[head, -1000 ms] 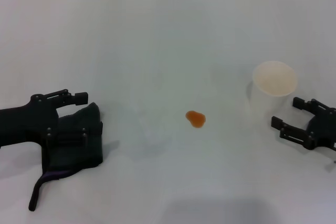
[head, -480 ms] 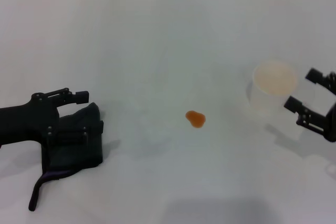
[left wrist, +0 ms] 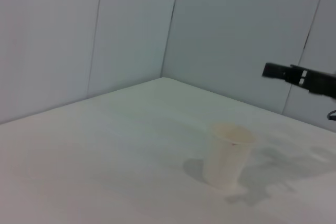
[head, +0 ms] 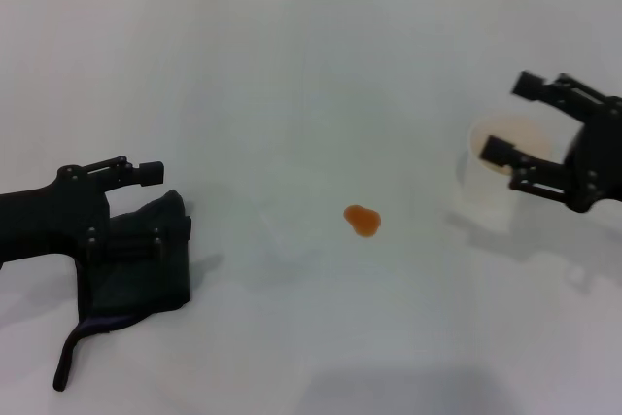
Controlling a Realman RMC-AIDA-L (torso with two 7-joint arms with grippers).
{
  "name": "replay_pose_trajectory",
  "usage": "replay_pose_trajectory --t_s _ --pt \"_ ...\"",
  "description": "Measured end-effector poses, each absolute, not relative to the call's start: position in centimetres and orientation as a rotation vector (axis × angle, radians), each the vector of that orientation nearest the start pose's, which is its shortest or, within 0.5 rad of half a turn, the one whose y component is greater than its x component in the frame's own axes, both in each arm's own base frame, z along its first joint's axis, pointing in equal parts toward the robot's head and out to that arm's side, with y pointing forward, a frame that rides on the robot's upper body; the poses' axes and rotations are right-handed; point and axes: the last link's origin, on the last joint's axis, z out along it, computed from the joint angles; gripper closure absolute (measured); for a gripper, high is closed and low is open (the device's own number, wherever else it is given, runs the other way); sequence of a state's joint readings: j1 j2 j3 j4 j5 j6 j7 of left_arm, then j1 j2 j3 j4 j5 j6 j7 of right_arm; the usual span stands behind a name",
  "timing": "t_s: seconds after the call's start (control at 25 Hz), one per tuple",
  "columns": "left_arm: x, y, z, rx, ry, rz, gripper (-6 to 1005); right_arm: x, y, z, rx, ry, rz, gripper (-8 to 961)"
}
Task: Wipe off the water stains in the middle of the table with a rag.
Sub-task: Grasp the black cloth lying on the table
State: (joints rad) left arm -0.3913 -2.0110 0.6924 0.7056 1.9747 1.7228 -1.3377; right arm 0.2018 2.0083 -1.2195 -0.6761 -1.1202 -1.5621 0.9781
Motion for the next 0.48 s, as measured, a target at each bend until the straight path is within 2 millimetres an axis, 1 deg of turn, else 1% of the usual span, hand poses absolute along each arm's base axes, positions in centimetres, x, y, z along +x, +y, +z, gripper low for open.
replay_pose_trajectory --t_s 0.28,0.48 --pt "-29.8 28.8 3.5 -2.751 -0.61 -0.704 115 24.7 29.9 2.7 -2.589 0.277 0.877 122" --pt "-29.7 28.9 3.6 -2.751 -0.604 -0.702 115 23.7 30.3 3.0 -2.654 0.244 0.779 122"
